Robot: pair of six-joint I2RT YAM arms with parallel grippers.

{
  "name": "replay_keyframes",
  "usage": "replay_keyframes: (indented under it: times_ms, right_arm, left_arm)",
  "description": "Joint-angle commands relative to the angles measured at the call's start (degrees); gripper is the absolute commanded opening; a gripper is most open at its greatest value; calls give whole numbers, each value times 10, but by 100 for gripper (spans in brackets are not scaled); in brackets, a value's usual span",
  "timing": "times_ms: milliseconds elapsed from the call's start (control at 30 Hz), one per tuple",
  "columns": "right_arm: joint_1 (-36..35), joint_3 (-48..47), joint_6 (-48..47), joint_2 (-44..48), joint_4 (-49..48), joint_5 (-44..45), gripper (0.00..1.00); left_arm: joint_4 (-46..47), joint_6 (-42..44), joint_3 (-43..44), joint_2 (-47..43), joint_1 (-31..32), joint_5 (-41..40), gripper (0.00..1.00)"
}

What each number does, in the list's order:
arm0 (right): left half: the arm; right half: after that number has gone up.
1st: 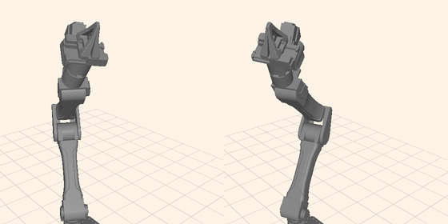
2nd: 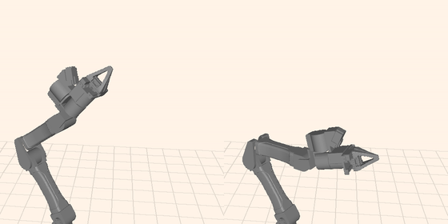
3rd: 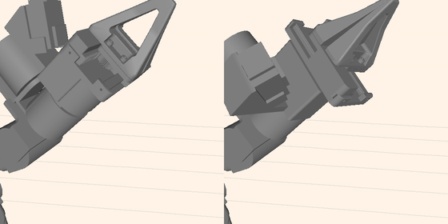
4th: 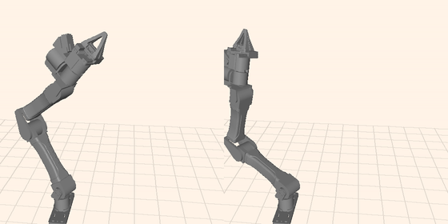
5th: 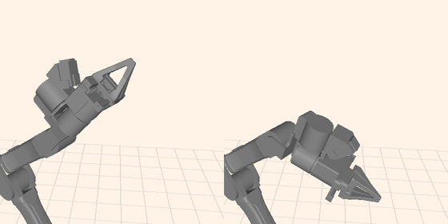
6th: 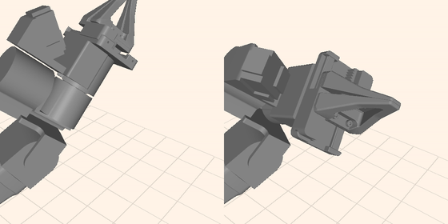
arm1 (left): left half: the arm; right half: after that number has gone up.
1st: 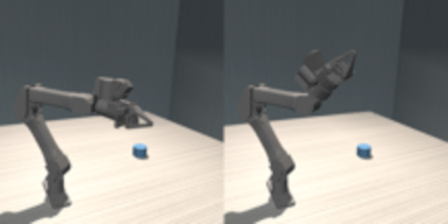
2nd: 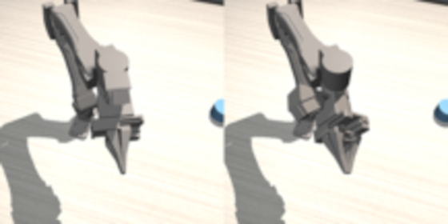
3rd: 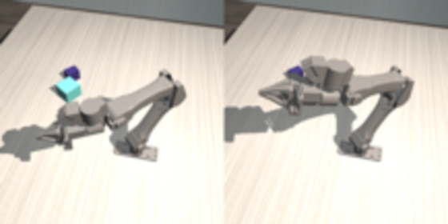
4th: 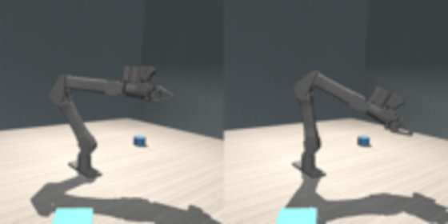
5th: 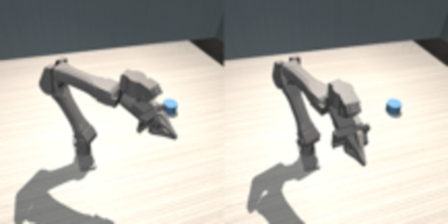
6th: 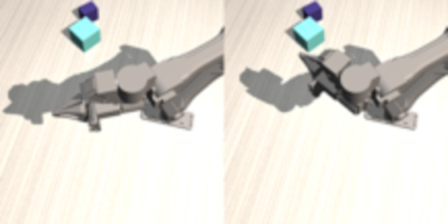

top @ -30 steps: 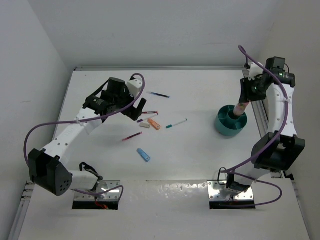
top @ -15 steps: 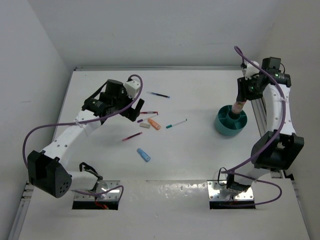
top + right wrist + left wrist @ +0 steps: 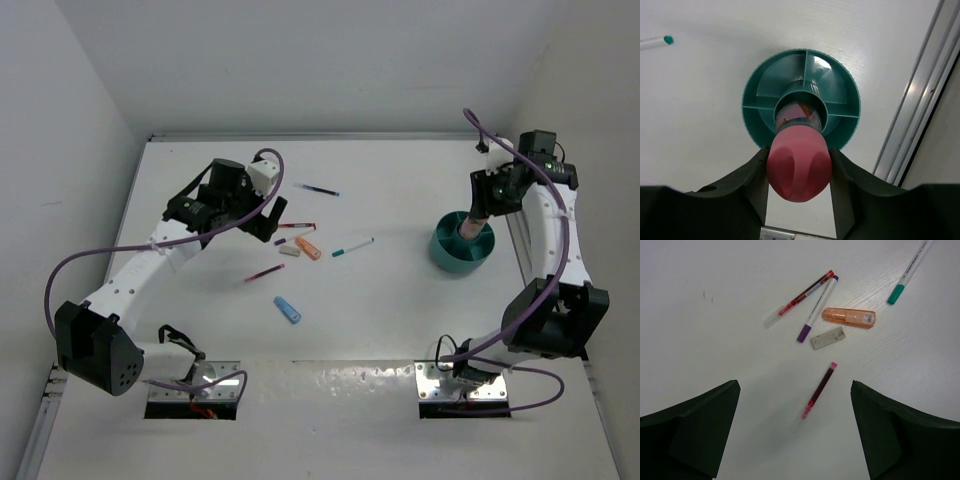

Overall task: Sort the stationery into containers
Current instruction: Place the stationery in the storage box.

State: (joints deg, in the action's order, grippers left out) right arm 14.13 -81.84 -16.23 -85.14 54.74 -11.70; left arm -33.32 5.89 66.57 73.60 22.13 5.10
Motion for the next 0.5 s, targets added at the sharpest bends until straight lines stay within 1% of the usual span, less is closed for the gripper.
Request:
replay_keyframes:
  times_ms: [0,233,467]
  right_arm:
    - [-6,12,7,19,5,1,0]
    - [-9,32,7,23,-6,3,0]
    - [-7,48,11,-5,-37,14,0]
  left_arm:
    - [15,-8,6,-11,-6,-2,100]
    - [15,-7,5,-8,-6,-6,100]
    - [13,5,-10,7,-18,-9,99]
